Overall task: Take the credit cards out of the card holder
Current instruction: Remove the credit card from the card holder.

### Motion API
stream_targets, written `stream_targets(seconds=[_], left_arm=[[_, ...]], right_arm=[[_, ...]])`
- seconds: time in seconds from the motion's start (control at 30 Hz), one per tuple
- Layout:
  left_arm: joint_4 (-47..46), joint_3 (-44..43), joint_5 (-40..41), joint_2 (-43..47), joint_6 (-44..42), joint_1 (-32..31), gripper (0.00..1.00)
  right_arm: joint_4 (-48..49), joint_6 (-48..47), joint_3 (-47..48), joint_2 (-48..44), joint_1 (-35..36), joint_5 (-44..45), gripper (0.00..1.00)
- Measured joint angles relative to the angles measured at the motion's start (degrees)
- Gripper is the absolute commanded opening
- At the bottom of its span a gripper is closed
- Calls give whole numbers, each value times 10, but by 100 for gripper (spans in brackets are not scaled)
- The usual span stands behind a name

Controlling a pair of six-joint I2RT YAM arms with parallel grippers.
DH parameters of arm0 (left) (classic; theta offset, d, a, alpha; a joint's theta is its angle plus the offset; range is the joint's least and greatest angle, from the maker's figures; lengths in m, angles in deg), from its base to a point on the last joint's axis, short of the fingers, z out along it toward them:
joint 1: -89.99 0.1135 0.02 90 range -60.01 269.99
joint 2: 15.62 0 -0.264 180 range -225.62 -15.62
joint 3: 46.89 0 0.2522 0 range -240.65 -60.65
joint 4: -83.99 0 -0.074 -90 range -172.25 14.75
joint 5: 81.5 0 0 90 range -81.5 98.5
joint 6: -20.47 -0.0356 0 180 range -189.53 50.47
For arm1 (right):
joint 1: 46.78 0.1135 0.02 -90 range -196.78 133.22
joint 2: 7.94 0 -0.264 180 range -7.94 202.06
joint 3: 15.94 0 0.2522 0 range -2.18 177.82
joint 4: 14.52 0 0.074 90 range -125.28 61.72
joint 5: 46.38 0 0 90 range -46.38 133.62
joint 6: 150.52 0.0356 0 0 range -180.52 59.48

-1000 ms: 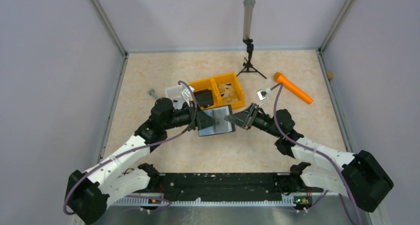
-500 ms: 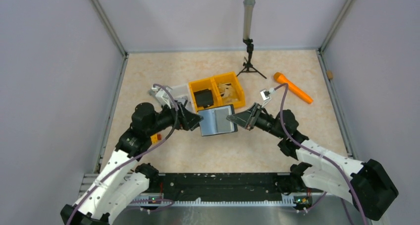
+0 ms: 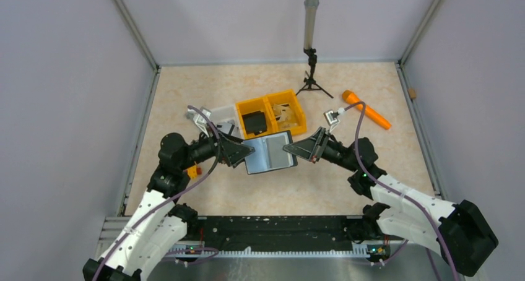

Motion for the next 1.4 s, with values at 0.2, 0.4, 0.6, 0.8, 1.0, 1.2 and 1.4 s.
stream_targets(seconds=[0.2,0.4,0.6,0.8,1.0,1.2,1.4], left_arm=[[-122,17,-67,-26,85,2,66],[-160,17,-93,-40,114,4,20],[-144,16,-89,-47,98,4,0],[-102,15,-64,-49,85,6,0],[-110,15,-61,-53,99,9,0],[-159,15,-77,-57,143,9,0],[-183,15,-82,-57,163,9,0]], right_arm=[[39,25,0,0,-1,-10,0],[40,21,16,1,-1,-14,0],[20,-1,30,1,-1,-14,19],[16,-12,30,1,-1,-18,34],[17,-13,30,0,-1,-19,45],[18,-24,30,15,-2,-32,30],[30,-20,29,34,-2,-42,34]])
